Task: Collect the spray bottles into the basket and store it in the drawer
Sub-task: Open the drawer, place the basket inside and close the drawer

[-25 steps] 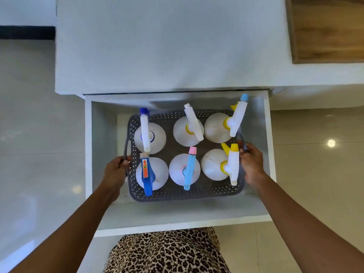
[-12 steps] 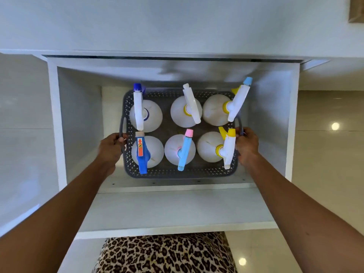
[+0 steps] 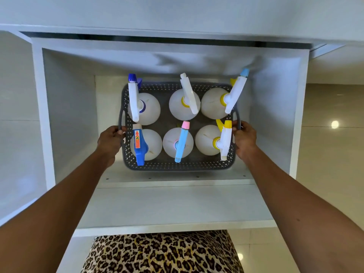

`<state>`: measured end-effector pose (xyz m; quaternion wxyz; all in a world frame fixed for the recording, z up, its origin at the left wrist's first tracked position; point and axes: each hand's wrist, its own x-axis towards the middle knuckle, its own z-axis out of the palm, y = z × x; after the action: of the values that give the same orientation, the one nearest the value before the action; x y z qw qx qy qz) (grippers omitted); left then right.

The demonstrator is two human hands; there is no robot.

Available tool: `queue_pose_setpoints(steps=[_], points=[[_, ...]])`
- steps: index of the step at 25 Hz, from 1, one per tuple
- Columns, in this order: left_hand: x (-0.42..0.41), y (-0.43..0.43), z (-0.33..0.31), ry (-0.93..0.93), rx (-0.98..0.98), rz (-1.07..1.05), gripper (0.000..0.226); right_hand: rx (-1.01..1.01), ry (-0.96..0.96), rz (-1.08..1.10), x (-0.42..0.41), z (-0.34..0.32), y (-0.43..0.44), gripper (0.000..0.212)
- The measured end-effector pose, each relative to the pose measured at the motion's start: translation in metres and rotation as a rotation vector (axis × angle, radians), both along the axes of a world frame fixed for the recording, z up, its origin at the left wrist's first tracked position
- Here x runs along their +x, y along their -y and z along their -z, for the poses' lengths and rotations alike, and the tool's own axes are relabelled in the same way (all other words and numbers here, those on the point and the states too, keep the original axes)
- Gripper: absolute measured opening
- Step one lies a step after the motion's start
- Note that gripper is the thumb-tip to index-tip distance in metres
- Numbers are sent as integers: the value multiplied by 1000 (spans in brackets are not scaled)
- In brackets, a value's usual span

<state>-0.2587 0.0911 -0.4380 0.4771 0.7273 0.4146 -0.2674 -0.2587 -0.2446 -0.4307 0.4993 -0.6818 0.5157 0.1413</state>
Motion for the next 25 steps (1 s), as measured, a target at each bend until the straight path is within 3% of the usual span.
queue_pose_setpoints(steps=[8,11,13,15,19,22,25], points=[[-10,4,-7,-28,-52,14,30,85,63,-3,-6,-9,2,34],[-16,7,-31,-57,-19,67,37,-18,45,-38,-15,-27,1,38],[-29,17,-61,-41,162,149,41,-189,67,-190,-30,-51,-8,38],[-51,34,-100,99,295,199,45,-307,163,-355,-52,-82,-27,38],[-116,62,-151,423,325,504,62,-441,400,-697,-116,-129,-76,42],[-163,65,-156,416,378,821,62,-617,395,-1023,-165,-144,-93,52],[-199,60,-148,368,408,975,62,-635,293,-1170,-206,-141,-98,61]])
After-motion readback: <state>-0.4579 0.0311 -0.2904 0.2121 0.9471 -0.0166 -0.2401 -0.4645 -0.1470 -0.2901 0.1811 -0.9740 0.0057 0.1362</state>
